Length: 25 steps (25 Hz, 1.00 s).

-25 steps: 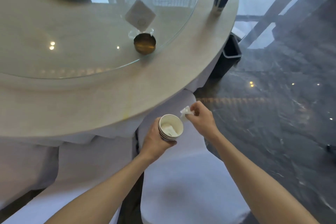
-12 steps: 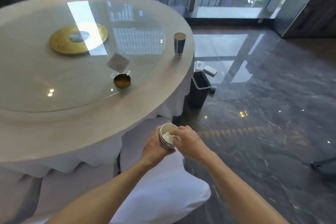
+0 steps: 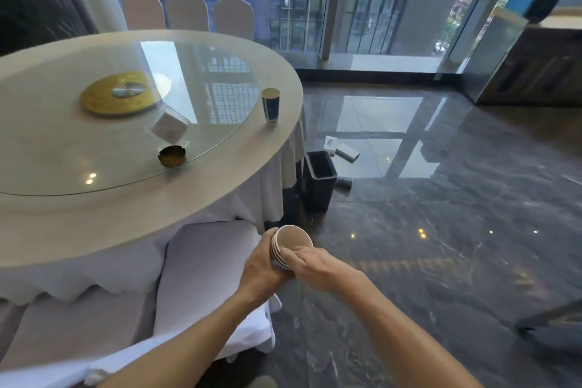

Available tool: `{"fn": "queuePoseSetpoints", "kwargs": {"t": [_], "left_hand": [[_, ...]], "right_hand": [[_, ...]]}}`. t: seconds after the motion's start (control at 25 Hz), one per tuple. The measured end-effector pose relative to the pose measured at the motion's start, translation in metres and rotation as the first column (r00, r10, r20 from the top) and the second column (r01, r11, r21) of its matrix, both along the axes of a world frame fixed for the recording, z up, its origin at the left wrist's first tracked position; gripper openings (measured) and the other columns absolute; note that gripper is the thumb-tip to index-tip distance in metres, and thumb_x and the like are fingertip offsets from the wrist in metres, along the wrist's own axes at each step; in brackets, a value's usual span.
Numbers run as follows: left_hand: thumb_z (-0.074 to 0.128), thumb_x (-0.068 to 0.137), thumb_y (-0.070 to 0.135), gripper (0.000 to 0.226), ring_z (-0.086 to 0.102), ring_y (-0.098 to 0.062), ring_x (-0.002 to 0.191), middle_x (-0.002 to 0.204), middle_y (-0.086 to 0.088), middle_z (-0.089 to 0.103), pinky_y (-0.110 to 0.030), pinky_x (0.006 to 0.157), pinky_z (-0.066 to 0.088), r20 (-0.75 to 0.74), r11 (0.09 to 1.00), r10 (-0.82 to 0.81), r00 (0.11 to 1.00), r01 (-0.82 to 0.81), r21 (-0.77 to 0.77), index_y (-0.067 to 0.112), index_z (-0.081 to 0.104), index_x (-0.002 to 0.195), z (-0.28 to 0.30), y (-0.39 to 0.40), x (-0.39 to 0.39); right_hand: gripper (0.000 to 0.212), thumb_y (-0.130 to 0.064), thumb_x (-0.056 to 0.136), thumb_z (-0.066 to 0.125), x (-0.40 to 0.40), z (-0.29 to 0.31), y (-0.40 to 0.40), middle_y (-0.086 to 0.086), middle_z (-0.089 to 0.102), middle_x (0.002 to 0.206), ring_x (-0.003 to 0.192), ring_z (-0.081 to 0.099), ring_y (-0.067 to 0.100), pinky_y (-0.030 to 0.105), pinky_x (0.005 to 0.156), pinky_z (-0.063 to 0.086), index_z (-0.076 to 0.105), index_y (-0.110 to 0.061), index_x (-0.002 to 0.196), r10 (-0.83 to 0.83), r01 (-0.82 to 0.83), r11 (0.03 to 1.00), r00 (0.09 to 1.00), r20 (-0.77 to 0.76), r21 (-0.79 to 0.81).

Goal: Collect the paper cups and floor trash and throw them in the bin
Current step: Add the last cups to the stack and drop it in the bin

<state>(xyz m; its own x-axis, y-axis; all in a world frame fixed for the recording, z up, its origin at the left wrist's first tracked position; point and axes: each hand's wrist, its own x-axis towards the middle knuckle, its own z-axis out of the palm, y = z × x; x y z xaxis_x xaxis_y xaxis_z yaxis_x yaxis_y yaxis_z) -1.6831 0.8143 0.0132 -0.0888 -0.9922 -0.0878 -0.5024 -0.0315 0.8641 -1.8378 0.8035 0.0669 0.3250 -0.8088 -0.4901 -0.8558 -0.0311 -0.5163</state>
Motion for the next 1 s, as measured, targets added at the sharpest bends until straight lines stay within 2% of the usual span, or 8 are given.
{"fn": "queuePoseSetpoints", "kwargs": {"t": [0.16, 0.28, 0.4, 0.56, 0.68, 0.8, 0.88, 1.0], "left_hand": [[0.085, 0.057, 0.064, 0.095, 0.070, -0.019, 0.107, 0.124, 0.007, 0.070, -0.041, 0.095, 0.060, 0.101, 1.000, -0.008, 0.995, 0.006, 0.023, 0.034, 0.047, 0.138, -0.006, -0.018, -0.041], [0.080, 0.052, 0.065, 0.094, 0.069, -0.018, 0.104, 0.117, 0.011, 0.069, -0.038, 0.091, 0.059, 0.058, 0.998, 0.030, 0.998, -0.033, 0.058, 0.033, 0.051, 0.135, -0.012, -0.040, -0.068], [0.085, 0.051, 0.055, 0.090, 0.069, -0.017, 0.102, 0.111, 0.013, 0.070, -0.030, 0.082, 0.054, -0.023, 0.988, 0.108, 0.994, -0.105, 0.115, 0.034, 0.052, 0.131, -0.027, -0.087, -0.092], [0.096, 0.061, 0.041, 0.086, 0.069, -0.019, 0.104, 0.116, 0.006, 0.071, -0.033, 0.086, 0.055, -0.077, 0.977, 0.159, 0.984, -0.145, 0.155, 0.030, 0.052, 0.135, -0.044, -0.165, -0.124], [0.096, 0.056, 0.042, 0.085, 0.070, -0.018, 0.104, 0.112, 0.011, 0.071, -0.039, 0.090, 0.057, -0.099, 0.966, 0.223, 0.970, -0.206, 0.157, 0.036, 0.053, 0.129, -0.042, -0.212, -0.142], [0.099, 0.054, 0.040, 0.090, 0.069, -0.017, 0.106, 0.114, 0.012, 0.071, -0.038, 0.090, 0.057, -0.126, 0.952, 0.283, 0.951, -0.262, 0.161, 0.035, 0.054, 0.131, -0.037, -0.259, -0.148], [0.098, 0.053, 0.043, 0.091, 0.069, -0.018, 0.108, 0.116, 0.010, 0.071, -0.038, 0.090, 0.057, -0.120, 0.943, 0.318, 0.940, -0.301, 0.141, 0.032, 0.054, 0.132, -0.030, -0.280, -0.146], [0.097, 0.053, 0.046, 0.097, 0.067, -0.021, 0.115, 0.124, 0.006, 0.068, -0.042, 0.095, 0.057, -0.112, 0.910, 0.411, 0.904, -0.400, 0.112, 0.030, 0.051, 0.137, -0.018, -0.319, -0.136]], "right_hand": [[0.058, -0.058, 0.102, 0.022, -0.033, 0.003, -0.019, 0.011, 0.064, 0.127, 0.115, 0.058, 0.030, 0.042, 0.105, 0.045, 0.066, -0.023, 0.119, -0.100, 0.092, 0.989, 0.993, 0.066, 0.118], [0.073, -0.072, 0.095, 0.020, -0.056, 0.001, -0.043, 0.008, 0.067, 0.123, 0.113, 0.060, 0.031, 0.046, 0.105, 0.046, 0.071, -0.023, 0.110, -0.122, 0.112, 0.988, 0.988, 0.099, 0.104], [0.064, -0.064, 0.102, 0.025, -0.088, 0.003, -0.086, 0.015, 0.065, 0.126, 0.113, 0.061, 0.038, 0.049, 0.102, 0.047, 0.067, -0.020, 0.121, -0.066, 0.066, 0.998, 0.996, 0.054, 0.004], [0.046, -0.040, 0.107, 0.042, -0.135, 0.007, -0.164, 0.023, 0.069, 0.113, 0.105, 0.063, 0.038, 0.048, 0.093, 0.050, 0.068, -0.003, 0.115, -0.035, 0.039, 0.997, 0.997, 0.062, -0.066], [0.039, -0.045, 0.100, 0.053, -0.157, 0.012, -0.224, 0.004, 0.072, 0.116, 0.105, 0.065, 0.021, 0.042, 0.094, 0.053, 0.076, -0.017, 0.114, -0.004, 0.002, 0.996, 1.000, -0.015, -0.093], [0.033, -0.046, 0.094, 0.055, -0.165, 0.016, -0.285, -0.008, 0.072, 0.109, 0.096, 0.065, 0.013, 0.044, 0.092, 0.056, 0.078, -0.025, 0.107, 0.070, -0.075, 0.990, 0.996, -0.051, -0.117], [0.030, -0.039, 0.098, 0.056, -0.164, 0.024, -0.314, -0.008, 0.071, 0.107, 0.095, 0.065, 0.013, 0.044, 0.092, 0.056, 0.077, -0.021, 0.108, 0.121, -0.126, 0.985, 0.991, -0.049, -0.116], [0.031, -0.033, 0.102, 0.056, -0.159, 0.036, -0.368, -0.001, 0.070, 0.124, 0.110, 0.065, 0.017, 0.039, 0.100, 0.053, 0.072, -0.019, 0.125, 0.231, -0.236, 0.962, 0.971, -0.055, -0.138]]}}
